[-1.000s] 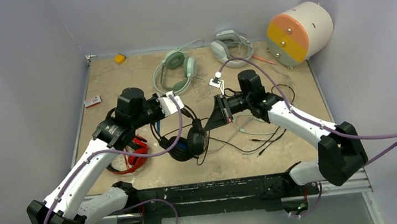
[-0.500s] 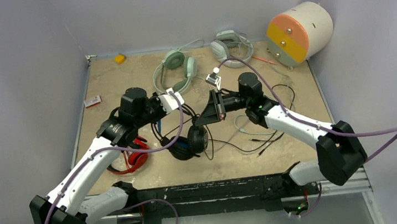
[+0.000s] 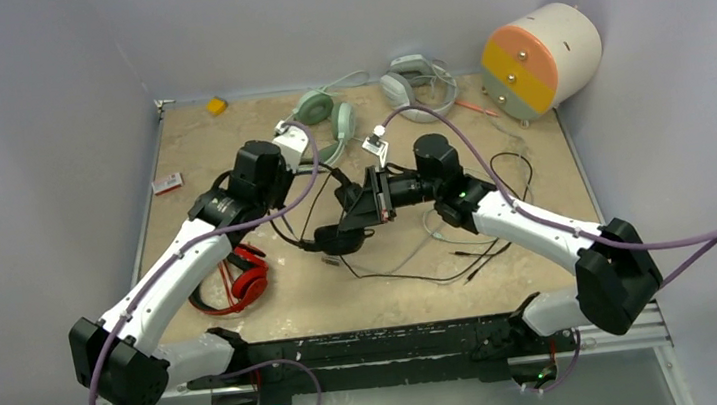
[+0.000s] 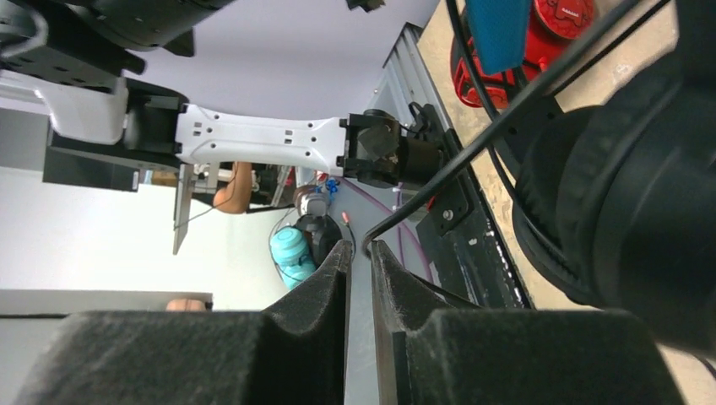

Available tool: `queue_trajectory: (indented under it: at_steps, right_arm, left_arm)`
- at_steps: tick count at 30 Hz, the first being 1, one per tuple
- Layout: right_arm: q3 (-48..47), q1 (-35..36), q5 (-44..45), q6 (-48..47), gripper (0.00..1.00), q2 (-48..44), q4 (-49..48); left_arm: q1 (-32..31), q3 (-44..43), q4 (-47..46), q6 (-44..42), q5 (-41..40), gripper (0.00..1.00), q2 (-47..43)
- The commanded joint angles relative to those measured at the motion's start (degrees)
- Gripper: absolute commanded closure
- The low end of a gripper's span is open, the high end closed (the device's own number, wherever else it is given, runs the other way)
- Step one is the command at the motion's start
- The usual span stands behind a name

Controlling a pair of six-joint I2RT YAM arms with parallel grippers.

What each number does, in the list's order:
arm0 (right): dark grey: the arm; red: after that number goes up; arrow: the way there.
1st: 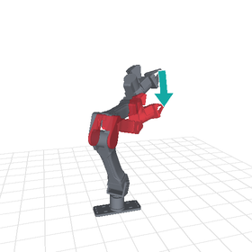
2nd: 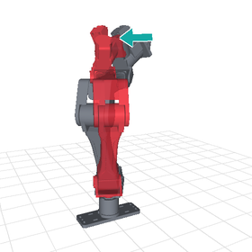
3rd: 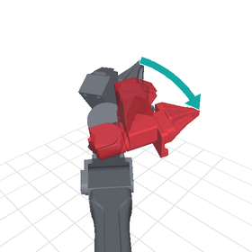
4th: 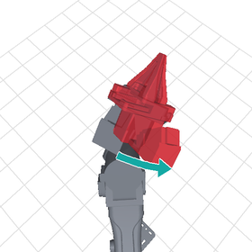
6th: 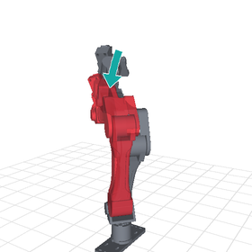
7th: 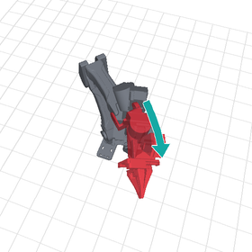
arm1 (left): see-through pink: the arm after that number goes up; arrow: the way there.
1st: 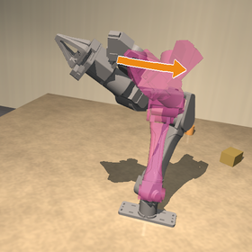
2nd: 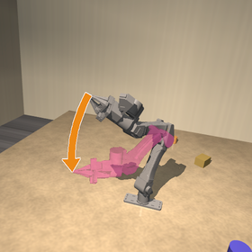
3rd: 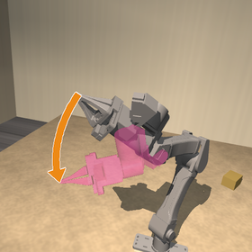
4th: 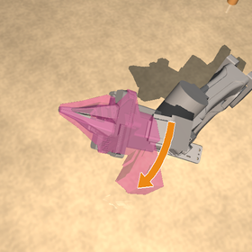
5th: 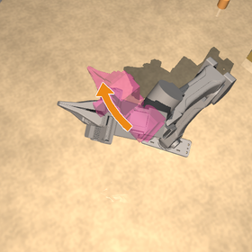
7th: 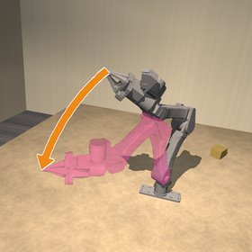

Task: Wrap the headphones
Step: Wrap the headphones cable around the headphones.

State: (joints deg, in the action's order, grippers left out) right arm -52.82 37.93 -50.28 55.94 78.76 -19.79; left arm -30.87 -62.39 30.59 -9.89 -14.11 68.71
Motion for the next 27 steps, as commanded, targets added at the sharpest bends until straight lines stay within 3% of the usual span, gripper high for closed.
queue_trajectory:
  at_steps: [1,12,17,23,27]
  right_arm:
    - [-2.51,1.64,4.49,-4.29,0.83,0.32,2.70]
    - [1.04,3.38,11.41,-13.02,0.66,-2.14,6.66]
    - [2.89,3.38,14.04,-18.63,0.58,-8.47,12.40]
    - [3.05,2.81,22.86,-24.58,0.54,-16.79,24.18]
    - [6.91,2.00,29.18,-26.41,0.47,-22.44,28.67]
  left_arm:
    - [0.16,-6.41,2.26,18.79,-9.71,1.00,0.79]
    - [0.16,-5.28,4.59,46.51,-8.68,1.00,-1.38]
    - [0.11,-1.83,1.86,48.30,-6.15,1.00,-2.97]
    - [0.30,-1.83,3.35,47.22,-4.68,1.00,-2.38]
    - [1.87,-2.36,3.65,47.69,0.59,1.00,-2.01]
